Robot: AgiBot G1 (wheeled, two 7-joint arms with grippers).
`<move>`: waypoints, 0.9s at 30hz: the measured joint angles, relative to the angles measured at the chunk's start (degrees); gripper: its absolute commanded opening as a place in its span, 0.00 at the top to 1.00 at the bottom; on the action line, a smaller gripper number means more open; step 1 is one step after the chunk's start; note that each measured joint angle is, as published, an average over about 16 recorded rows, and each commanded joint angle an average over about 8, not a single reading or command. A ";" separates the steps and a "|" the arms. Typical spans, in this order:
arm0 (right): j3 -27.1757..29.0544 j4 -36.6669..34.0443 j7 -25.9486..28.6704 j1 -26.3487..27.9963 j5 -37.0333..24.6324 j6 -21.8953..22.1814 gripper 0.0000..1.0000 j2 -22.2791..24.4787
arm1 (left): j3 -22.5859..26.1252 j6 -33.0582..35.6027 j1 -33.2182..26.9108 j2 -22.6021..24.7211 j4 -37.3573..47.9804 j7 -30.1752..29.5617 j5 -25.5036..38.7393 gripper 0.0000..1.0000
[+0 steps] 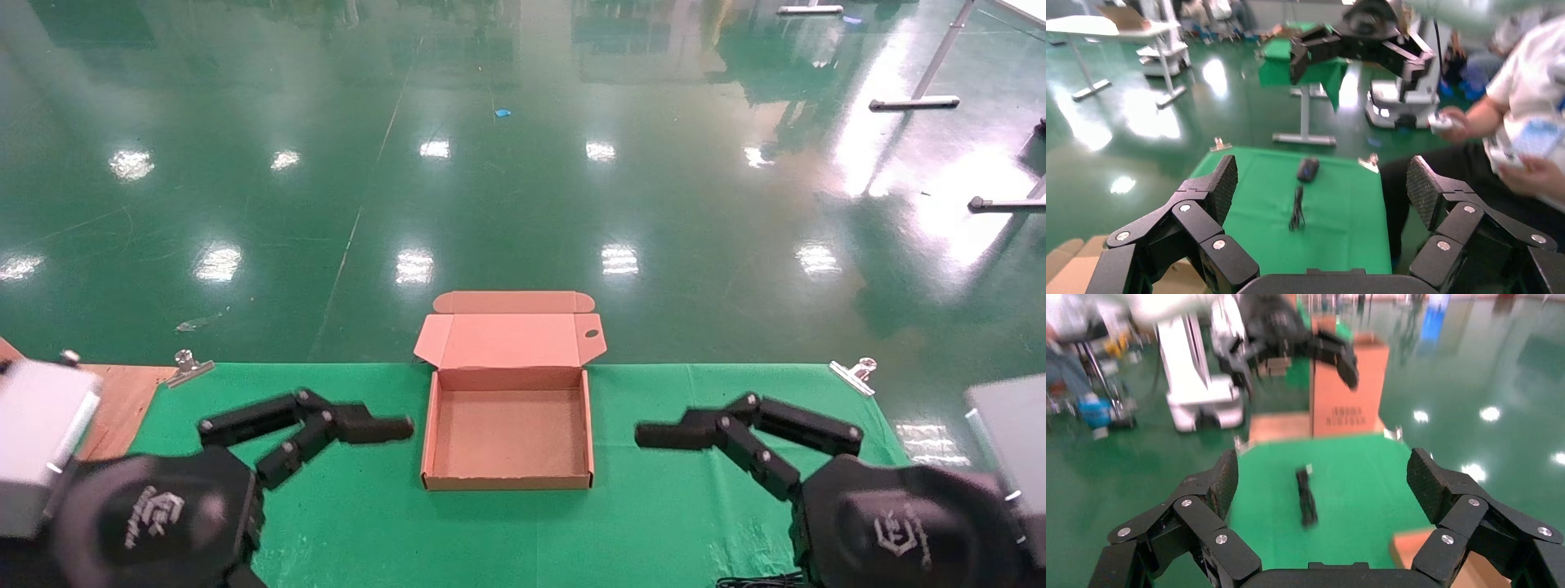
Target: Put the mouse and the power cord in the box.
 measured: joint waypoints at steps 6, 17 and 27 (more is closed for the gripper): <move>-1.87 0.56 -1.62 2.35 -4.43 -0.60 0.00 0.01 | 1.22 0.60 -1.27 0.31 1.05 -0.15 2.29 0.00; -9.56 0.88 -8.56 10.18 -21.53 -1.19 0.00 -1.12 | 6.76 2.56 -6.68 1.60 5.98 1.42 12.72 0.00; -17.17 -0.81 -16.22 16.79 -39.71 -0.05 0.00 -4.60 | 16.67 3.54 -14.25 3.69 12.28 5.56 27.49 0.00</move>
